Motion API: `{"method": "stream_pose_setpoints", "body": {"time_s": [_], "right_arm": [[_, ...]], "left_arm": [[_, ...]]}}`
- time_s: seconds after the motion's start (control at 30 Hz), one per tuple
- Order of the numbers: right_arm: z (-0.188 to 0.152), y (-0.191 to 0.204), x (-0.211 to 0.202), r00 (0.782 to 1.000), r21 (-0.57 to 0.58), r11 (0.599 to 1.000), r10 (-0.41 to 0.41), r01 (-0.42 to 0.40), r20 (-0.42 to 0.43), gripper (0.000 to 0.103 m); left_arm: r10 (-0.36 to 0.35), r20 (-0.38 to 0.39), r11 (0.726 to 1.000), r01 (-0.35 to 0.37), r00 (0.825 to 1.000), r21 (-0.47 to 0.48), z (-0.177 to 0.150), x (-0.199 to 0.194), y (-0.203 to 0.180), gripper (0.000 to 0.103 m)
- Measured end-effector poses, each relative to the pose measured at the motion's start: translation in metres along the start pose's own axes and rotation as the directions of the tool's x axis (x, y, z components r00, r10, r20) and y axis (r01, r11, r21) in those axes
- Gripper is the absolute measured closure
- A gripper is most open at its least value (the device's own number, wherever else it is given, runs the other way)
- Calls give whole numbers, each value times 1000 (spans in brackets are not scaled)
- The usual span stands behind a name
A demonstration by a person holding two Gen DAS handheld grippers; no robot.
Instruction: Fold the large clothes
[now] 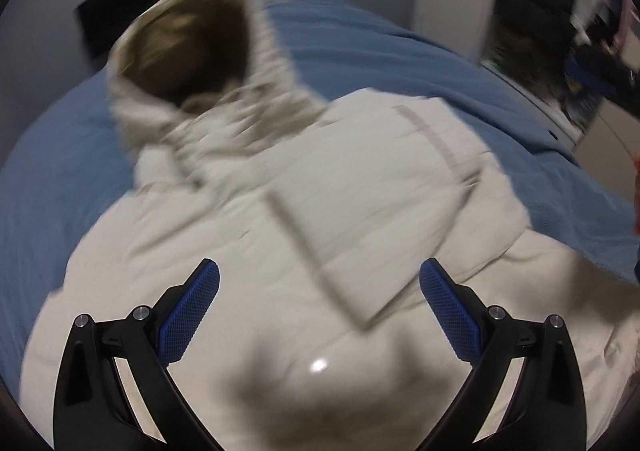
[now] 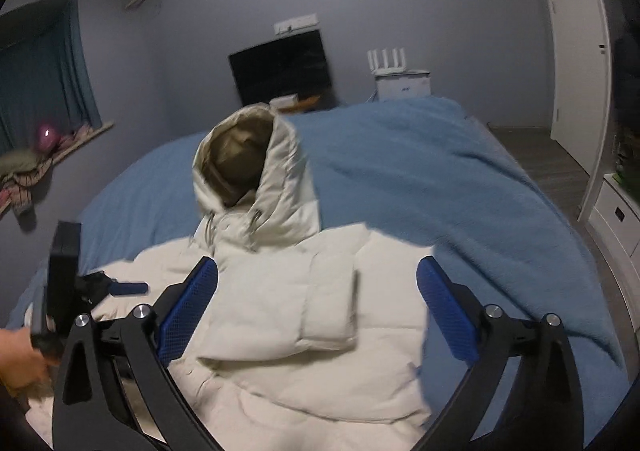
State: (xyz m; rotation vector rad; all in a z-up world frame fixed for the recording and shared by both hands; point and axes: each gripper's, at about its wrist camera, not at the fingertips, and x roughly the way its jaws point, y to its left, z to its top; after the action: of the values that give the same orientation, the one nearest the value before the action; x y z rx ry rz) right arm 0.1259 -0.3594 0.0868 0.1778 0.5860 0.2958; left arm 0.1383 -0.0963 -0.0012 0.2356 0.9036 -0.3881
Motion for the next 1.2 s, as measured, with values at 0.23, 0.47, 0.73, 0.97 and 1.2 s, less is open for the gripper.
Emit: {"method": "stream_pose_setpoints", "body": {"time_s": [0.23,0.47,0.73,0.97,1.2], "right_arm": [[4,-50,-8,995,140,987,-82,73,62,7],[1,-62,2,996,162,984,-79,71,38,7],[-10,-41,18,996,79,993,-82,84,-30,7],[-26,-13,35,992,-31,995,-93,90,-88,7],[-44,5,53,985,-65,996,-77,68,-154,7]], "left_arm": [[-62,-50,989,68,997,133,22,64,-77,8],[113,-43,963,-98,993,251,15,92,-91,46],[89,-22,985,-85,996,149,15,43,-43,86],[46,-19,997,-47,999,-62,-6,-19,36,87],[-1,-97,952,-28,995,-304,-44,-22,111,78]]}}
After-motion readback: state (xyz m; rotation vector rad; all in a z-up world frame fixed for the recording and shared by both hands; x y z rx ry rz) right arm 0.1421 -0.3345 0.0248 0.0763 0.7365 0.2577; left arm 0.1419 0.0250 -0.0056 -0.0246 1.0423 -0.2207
